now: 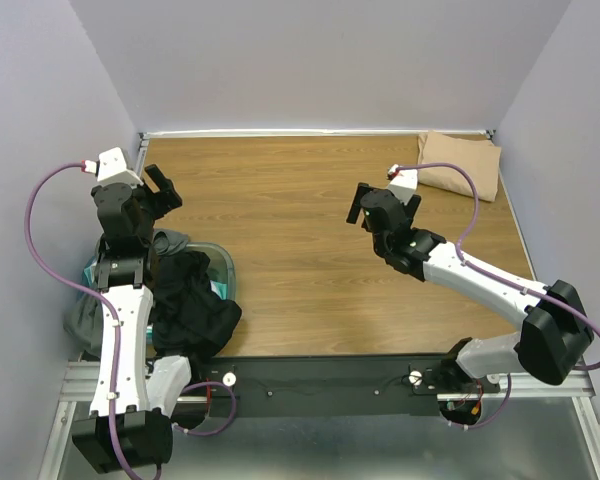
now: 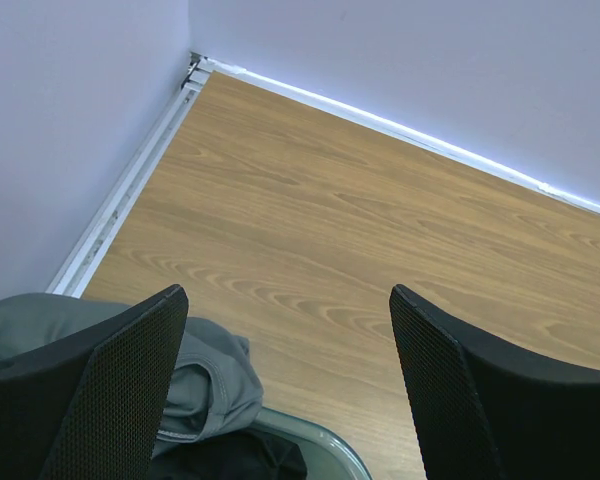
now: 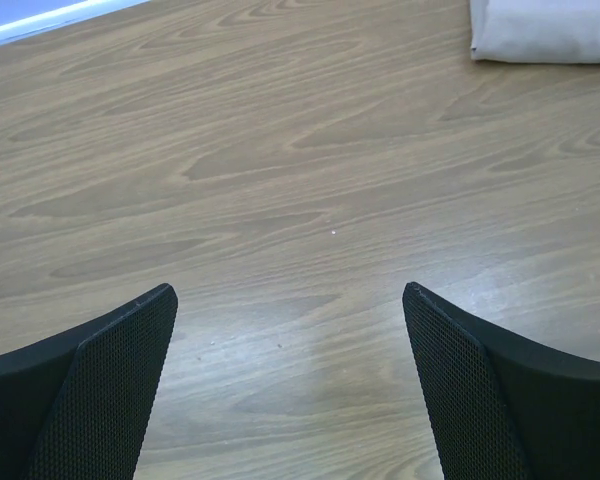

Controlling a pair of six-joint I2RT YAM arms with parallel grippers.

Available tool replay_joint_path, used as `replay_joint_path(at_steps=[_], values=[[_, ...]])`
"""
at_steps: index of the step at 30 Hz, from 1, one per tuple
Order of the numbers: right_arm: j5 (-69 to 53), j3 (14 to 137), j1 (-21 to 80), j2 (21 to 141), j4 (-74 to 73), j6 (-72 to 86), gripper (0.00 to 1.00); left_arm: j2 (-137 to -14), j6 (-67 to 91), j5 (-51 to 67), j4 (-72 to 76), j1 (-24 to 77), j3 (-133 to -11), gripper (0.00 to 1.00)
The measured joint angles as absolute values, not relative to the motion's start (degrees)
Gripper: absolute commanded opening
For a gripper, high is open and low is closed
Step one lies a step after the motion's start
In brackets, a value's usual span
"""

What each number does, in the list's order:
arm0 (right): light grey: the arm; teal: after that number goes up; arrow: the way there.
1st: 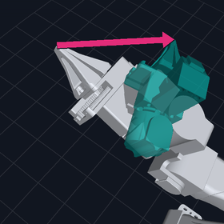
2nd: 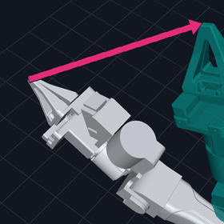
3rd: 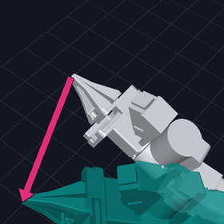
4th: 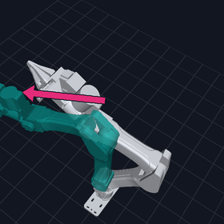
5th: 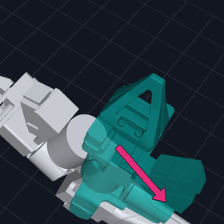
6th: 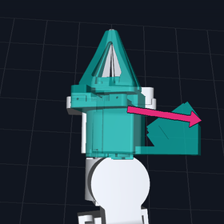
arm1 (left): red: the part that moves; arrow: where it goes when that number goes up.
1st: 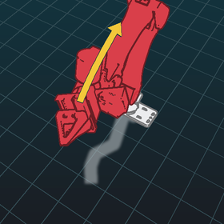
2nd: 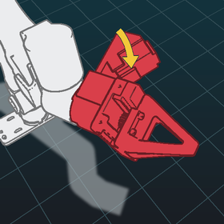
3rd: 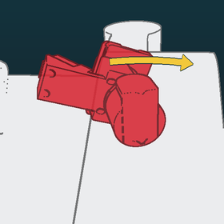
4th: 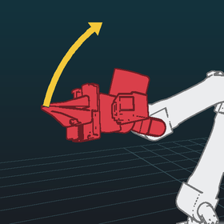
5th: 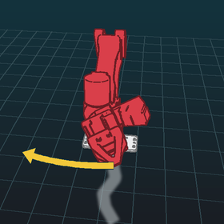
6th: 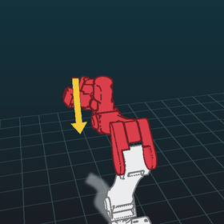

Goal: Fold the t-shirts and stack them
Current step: Grab the tshirt from the pile

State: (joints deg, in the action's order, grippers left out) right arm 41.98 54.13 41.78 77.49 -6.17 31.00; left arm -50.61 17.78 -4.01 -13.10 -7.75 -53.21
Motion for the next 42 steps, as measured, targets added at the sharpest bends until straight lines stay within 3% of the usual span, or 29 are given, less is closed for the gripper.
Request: replay_joint_path(at_steps=[7,10,20,36,38,39,41,42], values=[[44.5,54.2,41.8,77.6,-6.2,31.0,1.00,-49.9,17.0,-6.2,-15.1,-7.7,-52.7,0.89],[44.8,54.2,41.8,77.9,-6.2,31.0,1.00,-49.8,17.5,-8.0,-17.0,-7.7,-52.7,0.98],[42.7,53.9,39.0,79.7,-6.4,34.1,1.00,-53.4,32.1,-16.4,-31.6,-10.7,-52.2,0.98],[38.0,49.0,34.1,77.6,-6.7,39.5,1.00,-46.3,48.4,-16.8,-45.0,-12.4,-45.1,0.86],[37.8,48.7,33.9,77.3,-6.7,39.7,1.00,-46.5,49.3,-16.7,-45.5,-12.4,-43.5,0.69],[37.7,48.6,33.8,77.3,-6.7,39.8,1.00,-47.1,49.6,-16.7,-45.6,-12.4,-43.0,0.68],[37.5,48.2,33.4,77.2,-6.7,40.2,1.00,-48.5,49.7,-16.1,-45.6,-12.4,-42.1,0.48],[37.4,48.0,33.3,77.2,-6.7,40.3,1.00,-48.9,49.7,-15.9,-45.6,-12.4,-42.0,0.23]])
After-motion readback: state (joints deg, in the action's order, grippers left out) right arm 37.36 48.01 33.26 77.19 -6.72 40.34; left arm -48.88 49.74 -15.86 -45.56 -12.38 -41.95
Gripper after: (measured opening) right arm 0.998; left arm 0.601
